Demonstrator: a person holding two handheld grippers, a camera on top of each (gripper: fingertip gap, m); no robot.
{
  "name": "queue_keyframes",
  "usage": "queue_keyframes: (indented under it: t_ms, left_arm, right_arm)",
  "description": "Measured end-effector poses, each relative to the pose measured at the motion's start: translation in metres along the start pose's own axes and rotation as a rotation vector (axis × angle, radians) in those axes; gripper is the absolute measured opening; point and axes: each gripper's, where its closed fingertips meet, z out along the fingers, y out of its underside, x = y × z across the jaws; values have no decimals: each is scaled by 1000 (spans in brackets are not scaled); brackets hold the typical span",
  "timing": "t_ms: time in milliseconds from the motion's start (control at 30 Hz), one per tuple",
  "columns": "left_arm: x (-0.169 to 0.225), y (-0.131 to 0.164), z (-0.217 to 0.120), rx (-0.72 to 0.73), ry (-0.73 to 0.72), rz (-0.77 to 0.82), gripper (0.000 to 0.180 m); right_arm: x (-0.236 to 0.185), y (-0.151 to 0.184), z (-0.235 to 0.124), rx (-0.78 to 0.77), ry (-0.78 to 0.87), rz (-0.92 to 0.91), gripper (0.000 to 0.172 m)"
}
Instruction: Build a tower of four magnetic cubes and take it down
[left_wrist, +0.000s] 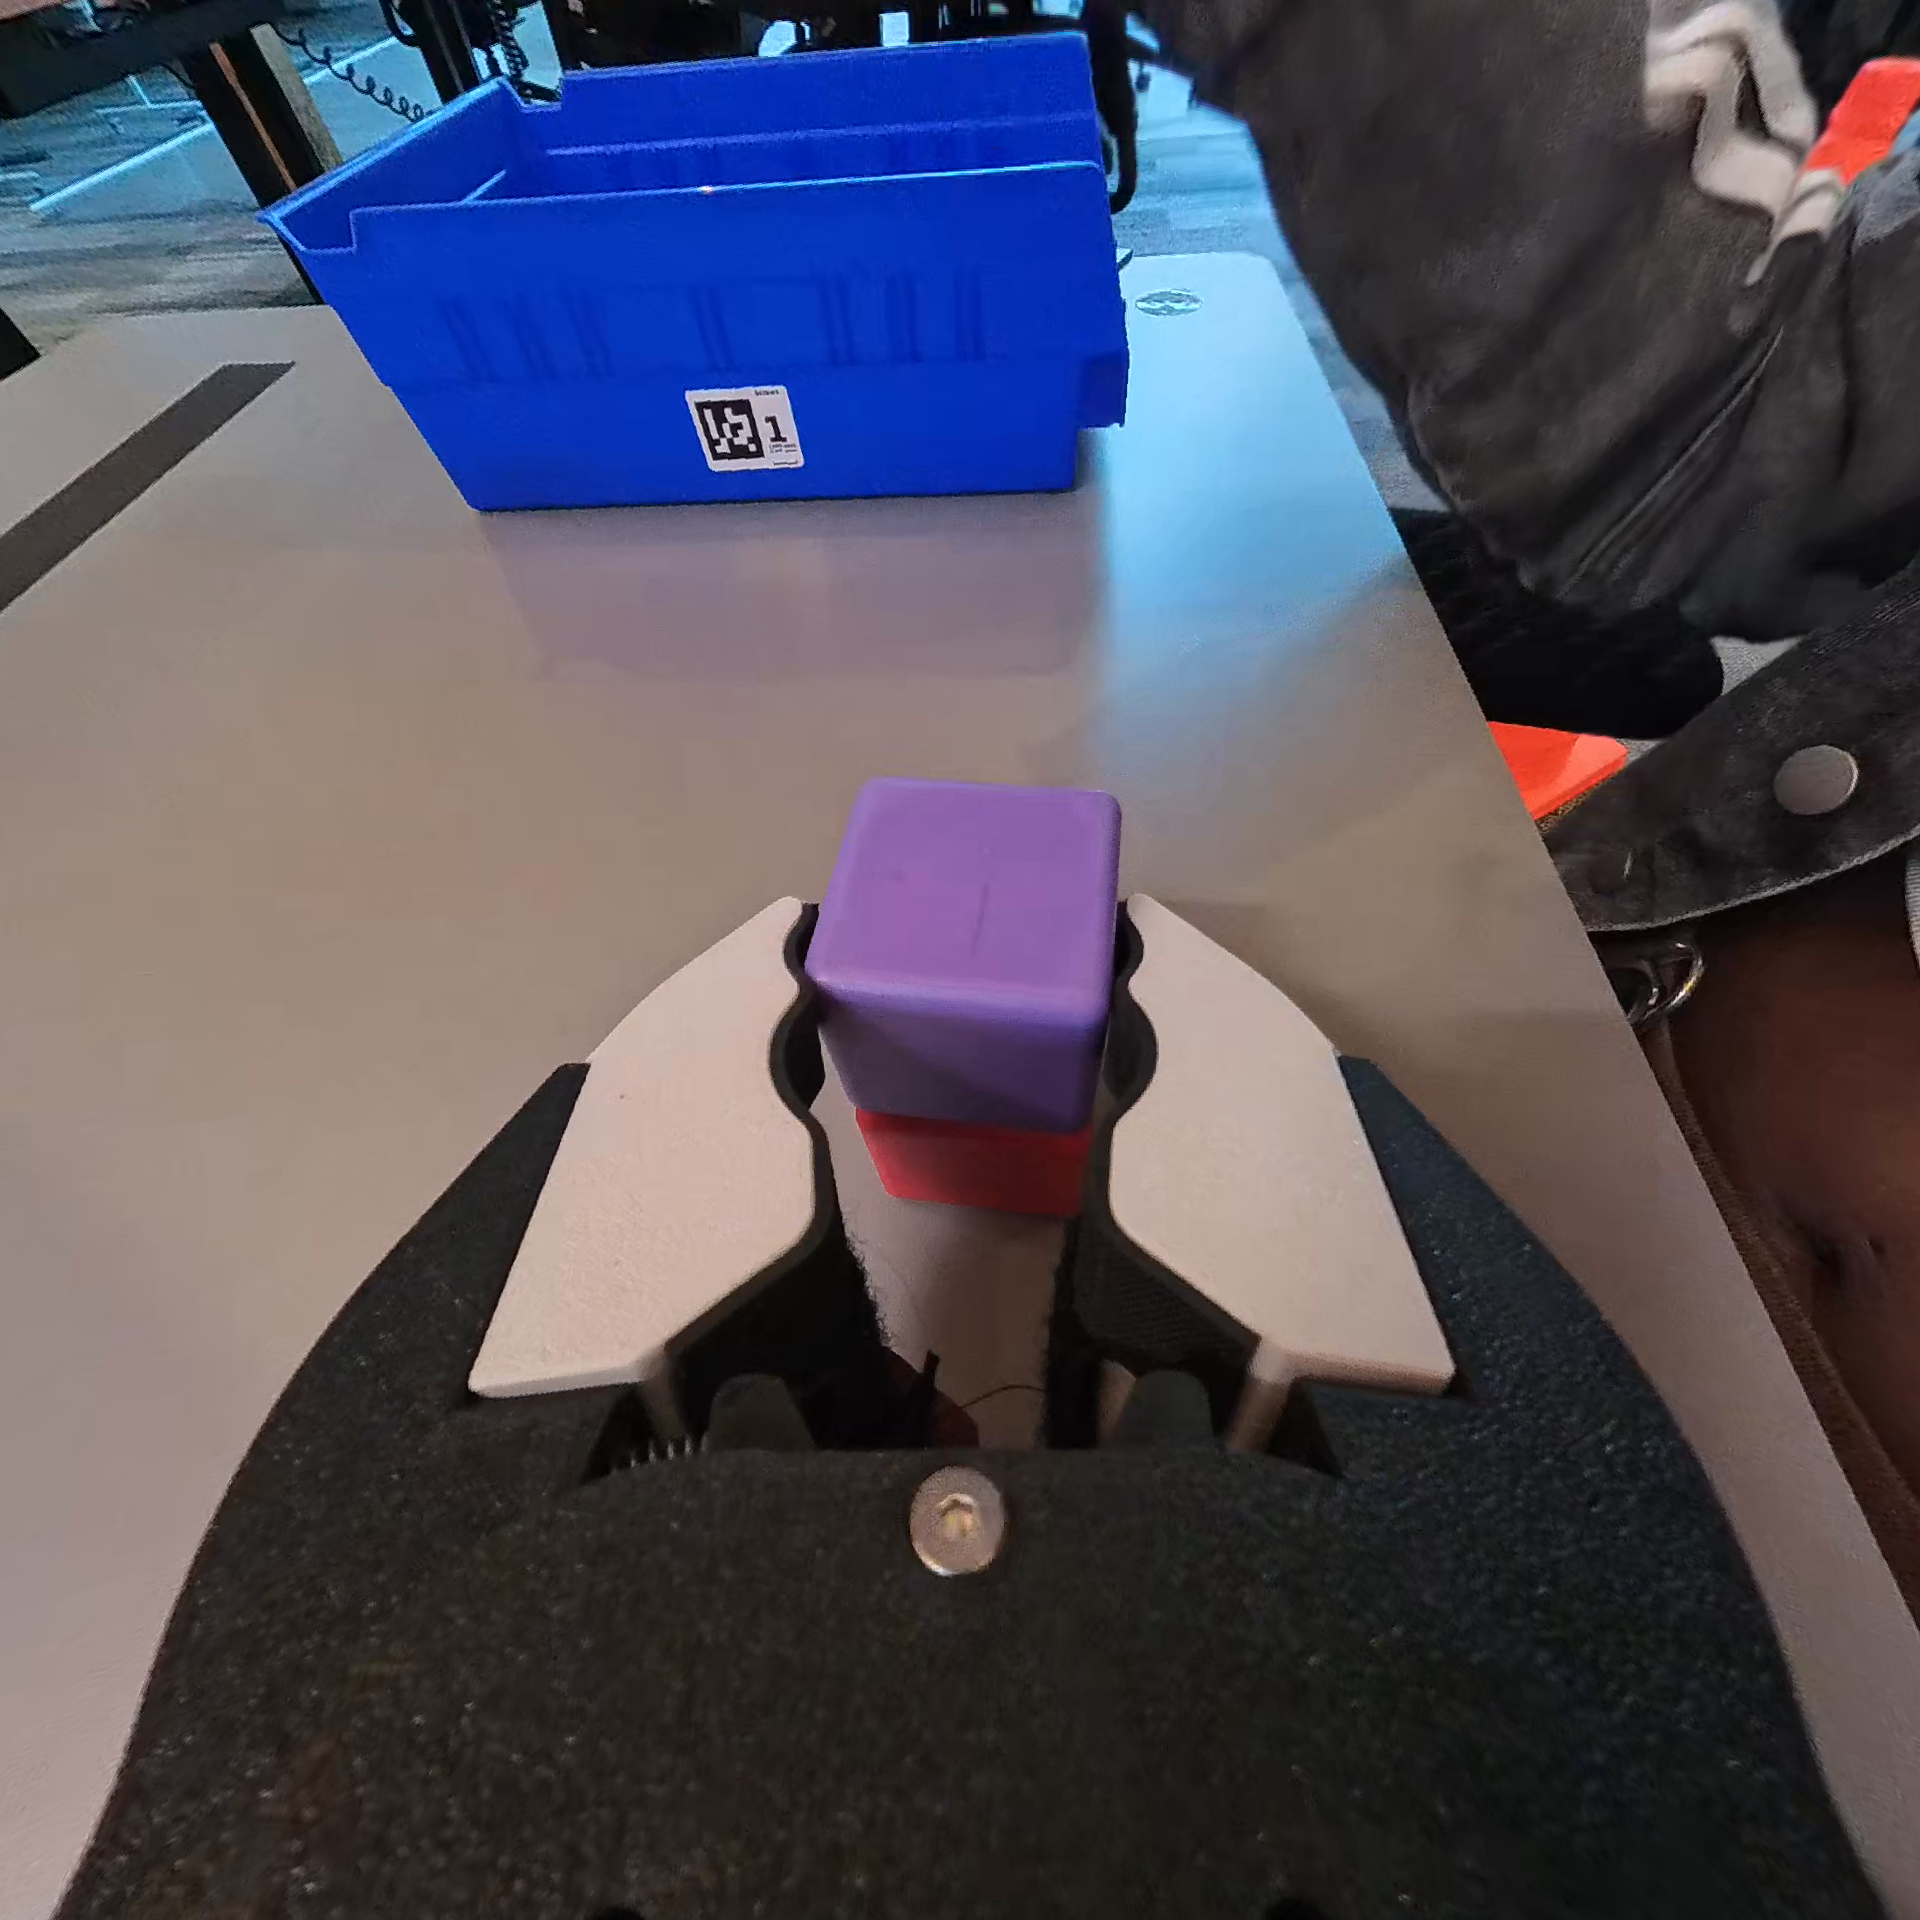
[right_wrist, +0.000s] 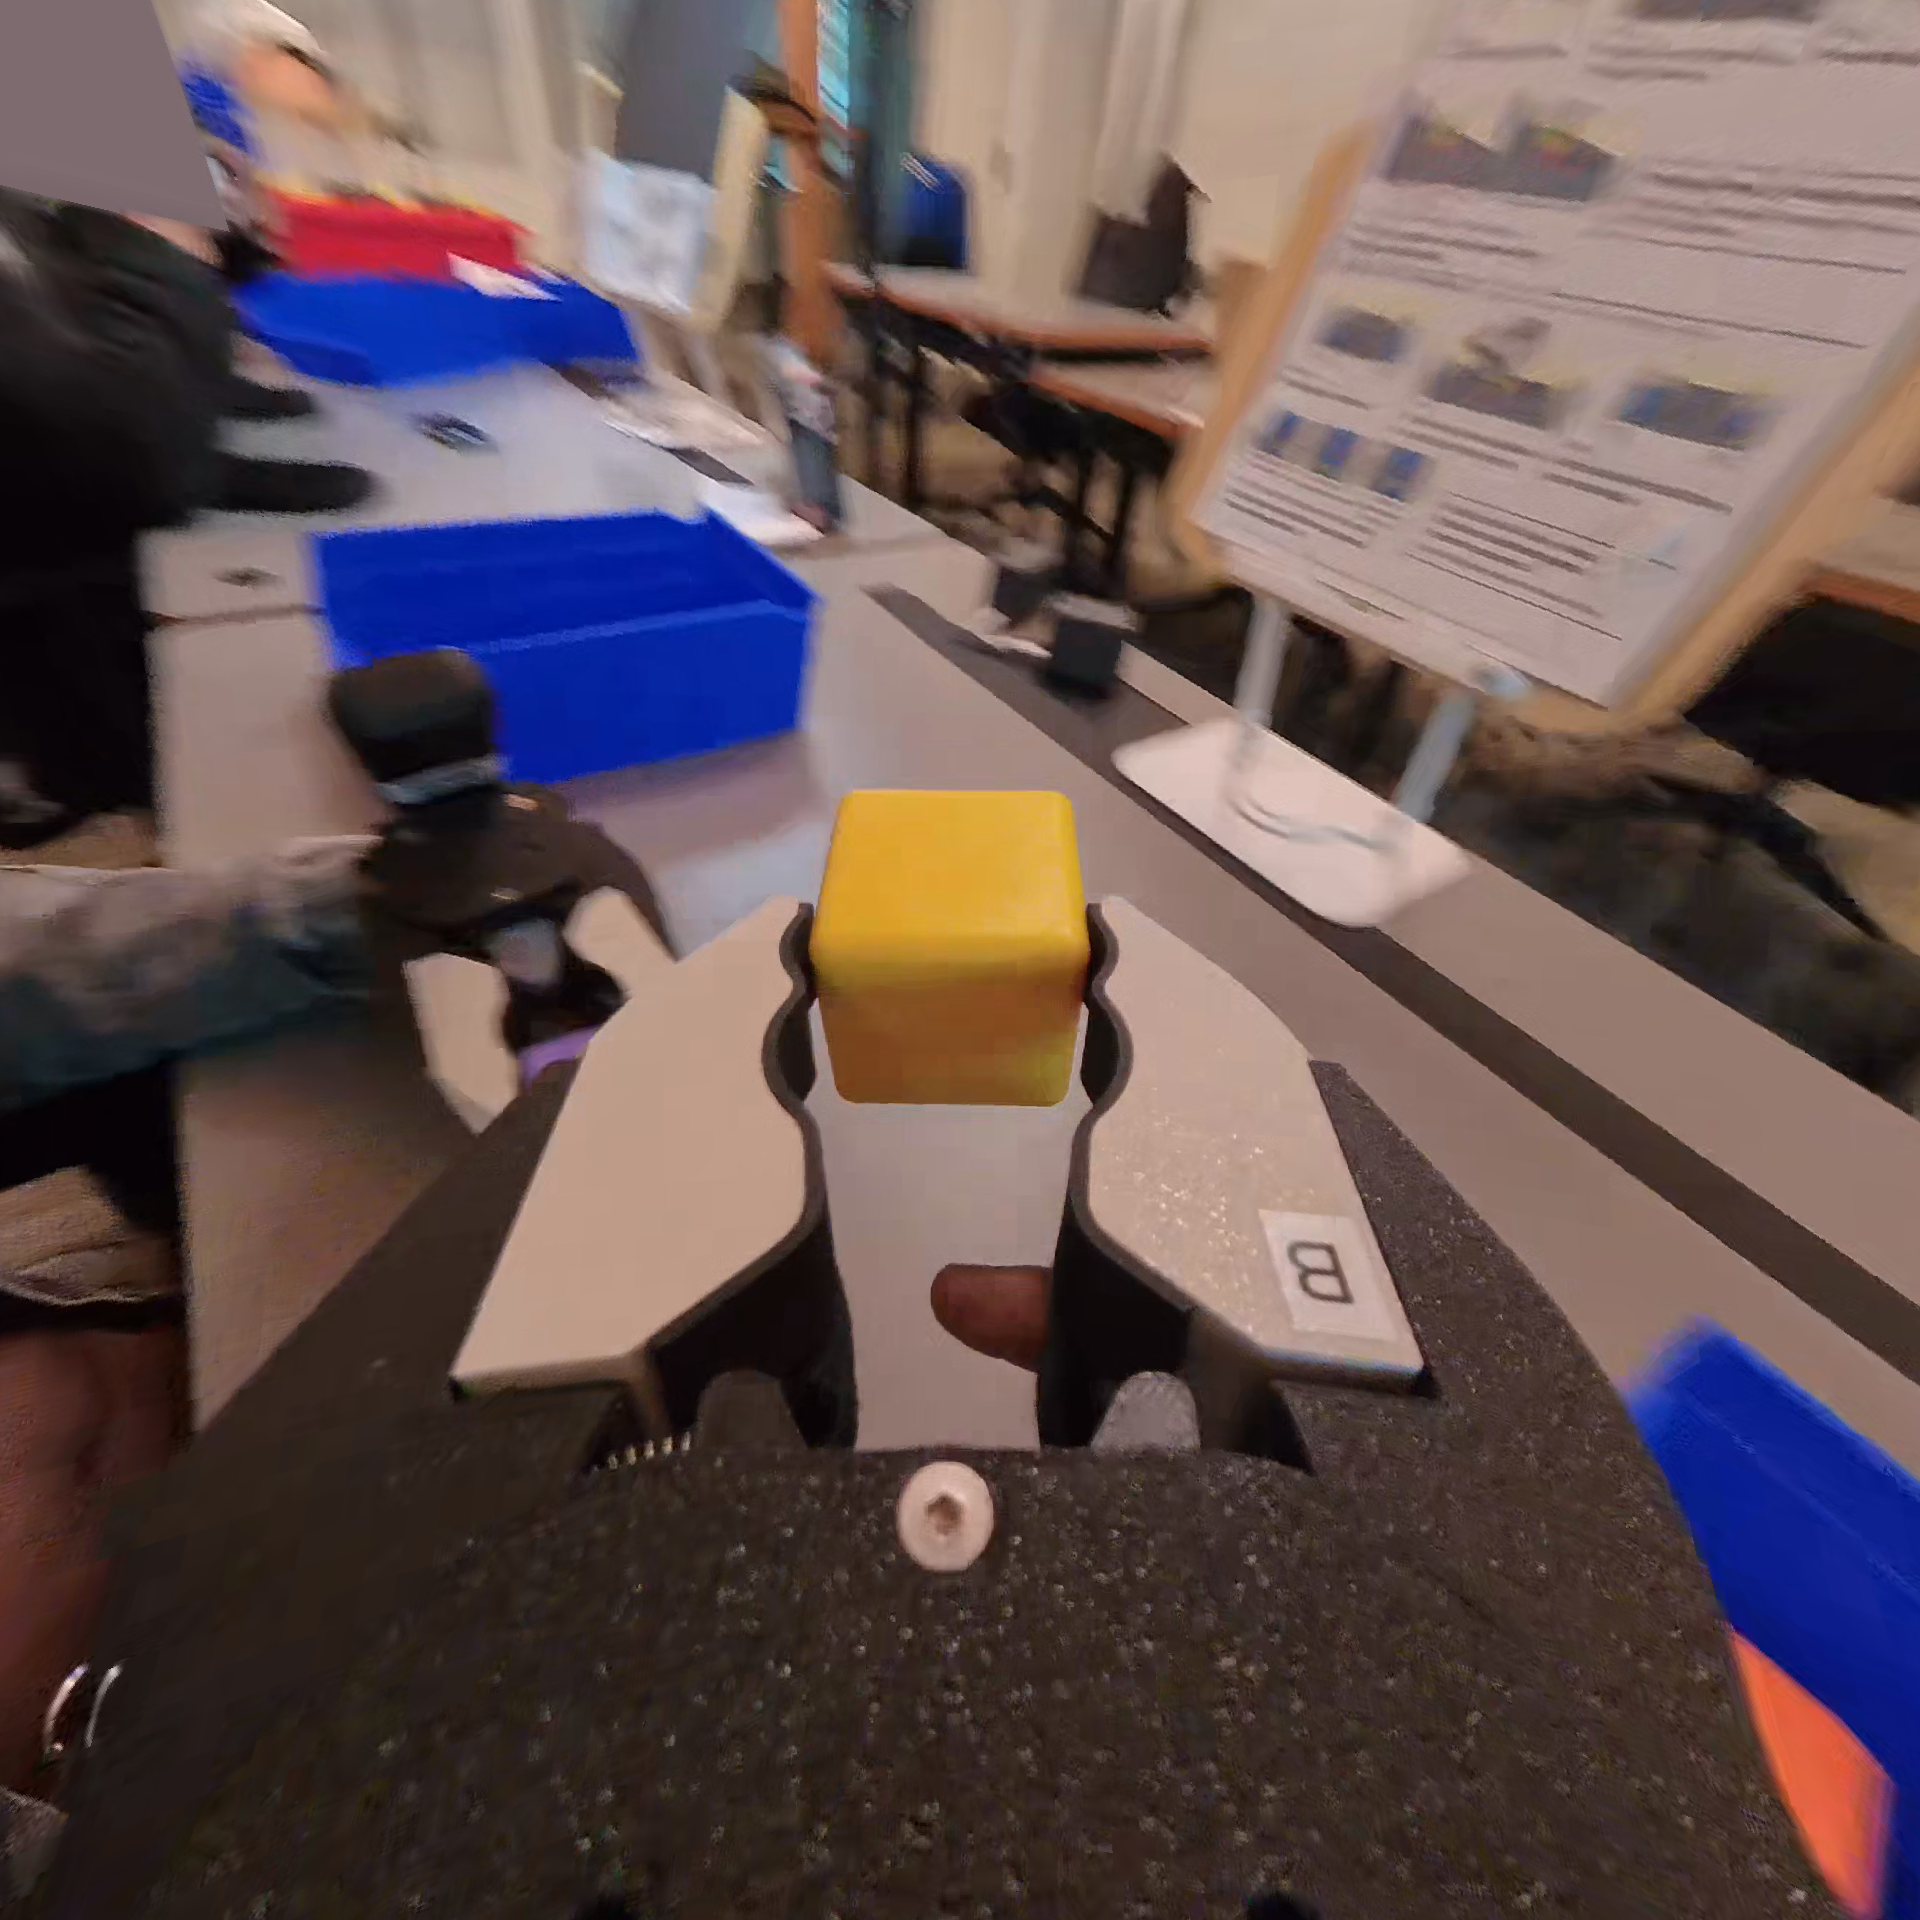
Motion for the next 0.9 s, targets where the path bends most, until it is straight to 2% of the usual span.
queue_keyframes:
  t_ms: [100,200,400,500,600,767,900]
  left_arm:
    - [0,0,0,-1,-2,1,52]
    - [0,0,0,1,-1,2,52]
    - [0,0,0,3,2,4,52]
    - [0,0,0,4,2,4,52]
    - [0,0,0,3,2,4,52]
    - [0,-1,0,4,3,3,52]
    - [1,0,0,3,2,3,52]
  right_arm:
    - [52,10,-39,-182,209,40,49]
    - [96,38,-75,-378,349,123,49]
    - [157,137,-129,-839,501,371,49]
    - [172,185,-149,-1060,519,479,49]
    - [181,218,-159,-1216,507,540,49]
    - [190,246,-169,-1377,488,592,49]
    - [192,256,-173,-1442,471,628,49]
